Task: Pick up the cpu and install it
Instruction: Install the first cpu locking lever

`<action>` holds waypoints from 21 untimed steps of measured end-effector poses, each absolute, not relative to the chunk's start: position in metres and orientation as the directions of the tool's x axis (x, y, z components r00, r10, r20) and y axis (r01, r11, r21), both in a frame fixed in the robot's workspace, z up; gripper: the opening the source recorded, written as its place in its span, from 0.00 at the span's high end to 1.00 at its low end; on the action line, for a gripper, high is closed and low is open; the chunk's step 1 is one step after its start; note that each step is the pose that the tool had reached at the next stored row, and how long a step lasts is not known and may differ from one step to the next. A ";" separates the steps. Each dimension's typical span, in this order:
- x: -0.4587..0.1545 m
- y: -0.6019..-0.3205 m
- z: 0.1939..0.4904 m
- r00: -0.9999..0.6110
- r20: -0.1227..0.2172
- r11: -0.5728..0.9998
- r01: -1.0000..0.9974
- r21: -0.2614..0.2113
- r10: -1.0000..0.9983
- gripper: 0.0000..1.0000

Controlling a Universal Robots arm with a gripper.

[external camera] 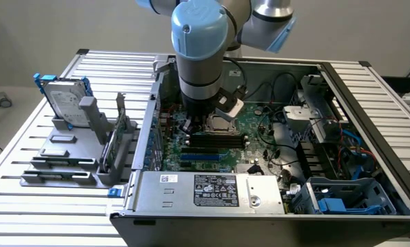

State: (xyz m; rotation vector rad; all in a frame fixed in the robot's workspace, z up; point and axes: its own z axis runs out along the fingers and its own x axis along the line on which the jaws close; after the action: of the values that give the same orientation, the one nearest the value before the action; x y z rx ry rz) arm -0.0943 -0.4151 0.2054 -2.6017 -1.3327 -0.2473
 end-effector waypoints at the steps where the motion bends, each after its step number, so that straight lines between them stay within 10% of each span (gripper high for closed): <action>1: -0.094 -0.415 0.205 0.578 0.242 -0.570 0.815 -0.108 0.780 0.89; 21: -0.094 -0.415 0.200 0.552 0.255 -0.543 0.832 -0.112 0.794 0.89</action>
State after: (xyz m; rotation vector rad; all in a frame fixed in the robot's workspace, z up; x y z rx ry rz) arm -0.0943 -0.4152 0.1997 -2.5678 -1.3666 -0.2557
